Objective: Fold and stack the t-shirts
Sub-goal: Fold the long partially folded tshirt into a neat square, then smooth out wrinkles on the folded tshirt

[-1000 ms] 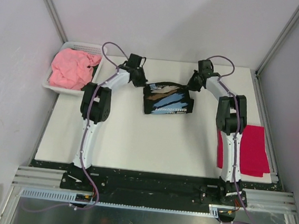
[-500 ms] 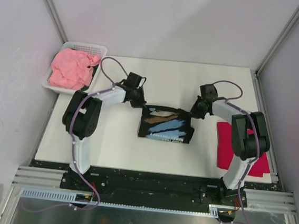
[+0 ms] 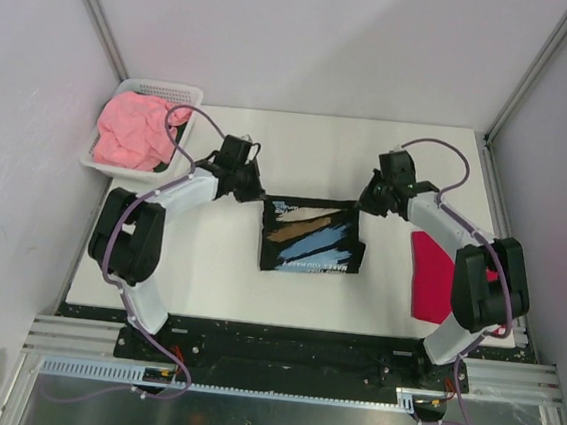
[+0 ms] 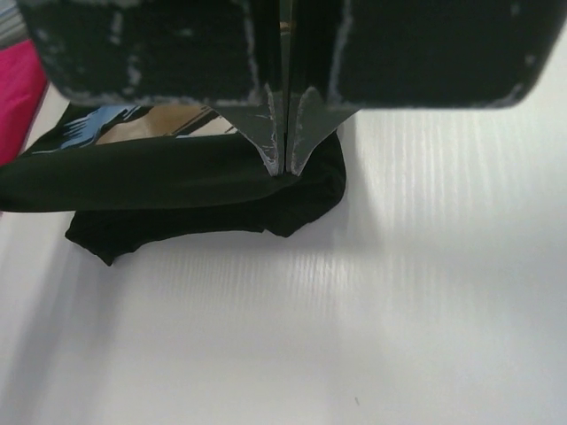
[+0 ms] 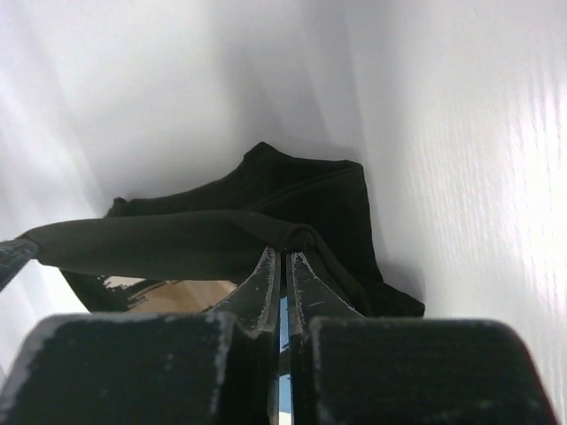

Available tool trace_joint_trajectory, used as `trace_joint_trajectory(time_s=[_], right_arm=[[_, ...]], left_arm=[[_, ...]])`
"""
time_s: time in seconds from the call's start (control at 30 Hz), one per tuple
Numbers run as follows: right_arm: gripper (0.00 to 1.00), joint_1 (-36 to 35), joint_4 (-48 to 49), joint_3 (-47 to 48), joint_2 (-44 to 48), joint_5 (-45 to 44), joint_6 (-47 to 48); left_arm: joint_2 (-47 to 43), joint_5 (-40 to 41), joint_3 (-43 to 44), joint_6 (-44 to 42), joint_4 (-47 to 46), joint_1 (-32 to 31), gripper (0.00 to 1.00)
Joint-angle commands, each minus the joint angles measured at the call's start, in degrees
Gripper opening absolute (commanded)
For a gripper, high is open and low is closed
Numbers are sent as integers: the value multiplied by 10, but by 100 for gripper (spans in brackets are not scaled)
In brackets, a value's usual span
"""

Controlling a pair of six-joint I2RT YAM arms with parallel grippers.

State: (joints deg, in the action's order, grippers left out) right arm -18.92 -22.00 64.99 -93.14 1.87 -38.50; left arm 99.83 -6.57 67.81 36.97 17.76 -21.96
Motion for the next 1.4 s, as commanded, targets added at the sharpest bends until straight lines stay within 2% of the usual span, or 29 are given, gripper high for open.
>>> trace_joint_trajectory(time_s=[0.0, 0.1, 0.17, 0.27, 0.37, 0.43, 0.5, 0.6, 0.67, 0.77, 0.83, 1.1, 1.37], right_arm=[[2, 14, 47, 83, -65, 4, 27], [8, 21, 58, 139, -132, 10, 44], [18, 28, 52, 179, -180, 20, 51], [38, 38, 19, 262, -236, 30, 64], [50, 40, -33, 332, -252, 19, 88], [53, 36, -54, 350, -240, 6, 102], [53, 29, -66, 347, -219, -3, 107], [44, 10, -60, 311, -182, -9, 108], [33, -4, -46, 283, -169, -4, 107], [21, -19, -38, 272, -181, -1, 100], [16, -22, -38, 275, -199, 3, 96], [13, -20, -32, 334, -283, 8, 105], [25, -6, -80, 490, -430, 34, 117]], left_arm=[[48, 0, 64, -31, -13, 35, 0], [98, -5, 105, -40, -14, 51, 0], [135, -14, 141, -52, -14, 61, 4], [171, -31, 184, -60, -14, 80, 27], [157, -35, 201, -69, -14, 96, 54], [129, -33, 199, -77, -13, 100, 64], [94, -36, 184, -78, -13, 100, 66], [41, -43, 137, -68, -12, 86, 56], [13, -51, 97, -58, -13, 65, 39], [-3, -65, 60, -37, -13, 32, 12], [-1, -73, 44, -25, -13, 15, 3], [46, -66, 30, -14, -12, -6, 0], [110, -54, 54, -22, -11, -5, 0]])
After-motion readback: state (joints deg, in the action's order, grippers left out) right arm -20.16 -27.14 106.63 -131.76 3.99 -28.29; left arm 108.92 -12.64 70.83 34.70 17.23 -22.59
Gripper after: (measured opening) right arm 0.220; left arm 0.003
